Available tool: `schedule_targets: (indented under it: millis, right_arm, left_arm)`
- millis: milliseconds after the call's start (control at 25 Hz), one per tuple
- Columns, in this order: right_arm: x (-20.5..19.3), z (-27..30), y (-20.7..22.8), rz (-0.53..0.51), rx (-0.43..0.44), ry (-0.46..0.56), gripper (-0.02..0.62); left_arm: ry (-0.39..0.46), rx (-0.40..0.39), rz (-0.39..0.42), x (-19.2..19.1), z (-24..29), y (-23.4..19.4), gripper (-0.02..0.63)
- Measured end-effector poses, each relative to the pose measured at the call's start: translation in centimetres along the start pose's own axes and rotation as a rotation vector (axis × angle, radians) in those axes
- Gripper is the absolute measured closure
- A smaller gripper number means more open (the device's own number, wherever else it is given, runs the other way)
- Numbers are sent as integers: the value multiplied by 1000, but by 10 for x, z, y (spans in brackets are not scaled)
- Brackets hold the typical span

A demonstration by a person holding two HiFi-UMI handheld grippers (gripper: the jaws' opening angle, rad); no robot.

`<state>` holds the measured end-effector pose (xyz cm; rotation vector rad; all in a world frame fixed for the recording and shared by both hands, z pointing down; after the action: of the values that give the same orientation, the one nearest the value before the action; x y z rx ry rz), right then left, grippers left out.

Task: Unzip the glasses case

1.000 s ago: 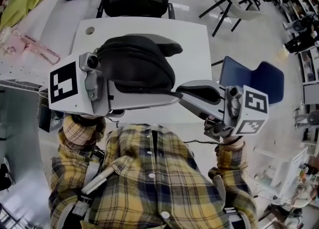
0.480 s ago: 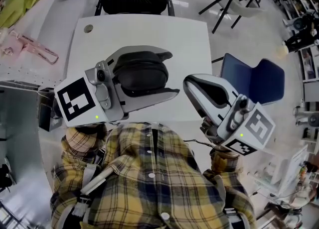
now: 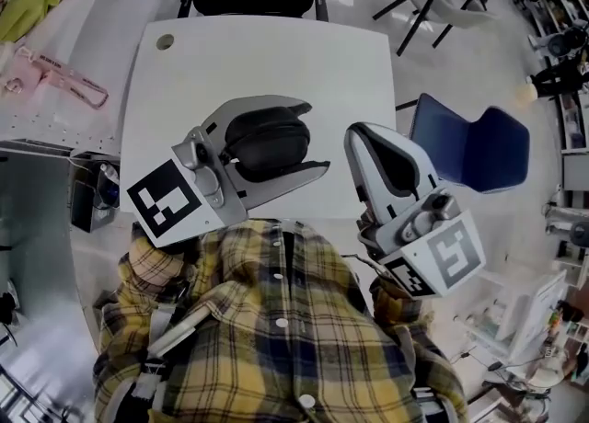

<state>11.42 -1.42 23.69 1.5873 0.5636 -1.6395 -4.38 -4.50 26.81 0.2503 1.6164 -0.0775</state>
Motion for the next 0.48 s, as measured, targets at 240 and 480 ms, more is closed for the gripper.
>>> schedule_targets:
  millis: [240, 480]
  right_arm:
    - [-16, 1, 4, -11, -104, 29, 597]
    - [-18, 3, 7, 6, -117, 34, 597]
  left_arm:
    - [-17, 0, -11, -11, 3, 5, 357]
    - [-26, 7, -12, -15, 5, 7, 357]
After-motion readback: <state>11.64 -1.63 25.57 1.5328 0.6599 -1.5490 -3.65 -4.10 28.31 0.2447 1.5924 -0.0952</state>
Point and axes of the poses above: the fingertips, and each gripper's own axes: z forward along the fingers, y to its right, x out of its top, the point moved 8 cm from there along -z, backward along the fingers, and after that the axes turned 9 degrees about z, right-handed, at the moved point
